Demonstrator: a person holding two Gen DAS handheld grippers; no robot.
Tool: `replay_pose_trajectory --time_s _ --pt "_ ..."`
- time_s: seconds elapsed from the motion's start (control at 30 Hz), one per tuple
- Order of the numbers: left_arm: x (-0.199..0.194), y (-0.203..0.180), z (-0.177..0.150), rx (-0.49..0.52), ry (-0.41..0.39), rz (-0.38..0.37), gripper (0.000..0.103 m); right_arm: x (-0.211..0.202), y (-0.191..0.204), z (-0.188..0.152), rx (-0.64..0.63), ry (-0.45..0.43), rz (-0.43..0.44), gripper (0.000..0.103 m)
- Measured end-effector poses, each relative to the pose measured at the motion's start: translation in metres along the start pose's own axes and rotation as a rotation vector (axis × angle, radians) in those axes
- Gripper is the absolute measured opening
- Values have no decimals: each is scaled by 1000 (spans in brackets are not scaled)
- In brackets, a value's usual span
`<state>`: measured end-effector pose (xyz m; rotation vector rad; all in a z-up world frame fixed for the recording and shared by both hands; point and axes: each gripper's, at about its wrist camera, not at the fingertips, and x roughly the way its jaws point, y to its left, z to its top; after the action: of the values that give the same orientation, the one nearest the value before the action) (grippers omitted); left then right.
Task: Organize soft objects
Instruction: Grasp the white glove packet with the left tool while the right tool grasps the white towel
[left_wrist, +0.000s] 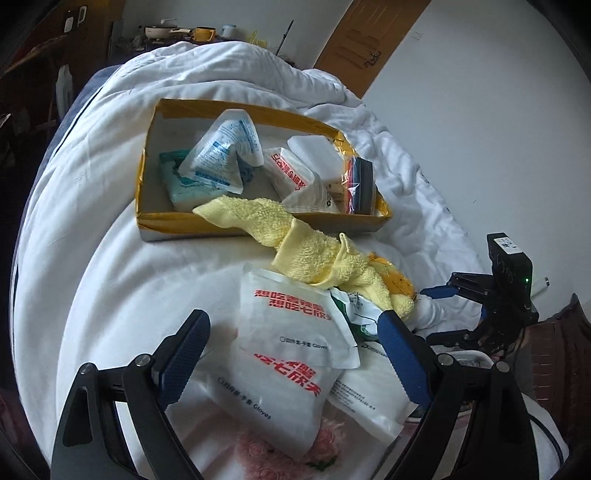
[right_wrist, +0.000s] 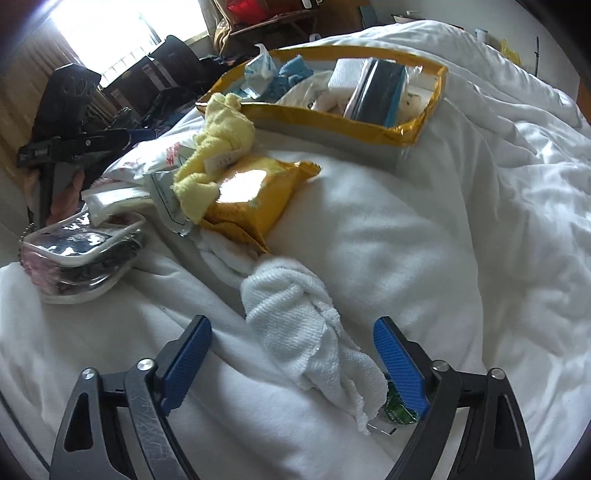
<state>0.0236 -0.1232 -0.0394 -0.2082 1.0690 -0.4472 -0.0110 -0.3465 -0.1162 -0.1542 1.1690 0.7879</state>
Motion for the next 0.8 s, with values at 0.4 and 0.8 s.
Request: replay_pose_trajectory --time_s 0.4,0.8 --pt "-22 39 -1 -31 57 -9 91 4 15 1 -49 23 -71 51" --pt "-22 59 -31 -109 56 -179 75 15 7 7 -10 46 -75 51"
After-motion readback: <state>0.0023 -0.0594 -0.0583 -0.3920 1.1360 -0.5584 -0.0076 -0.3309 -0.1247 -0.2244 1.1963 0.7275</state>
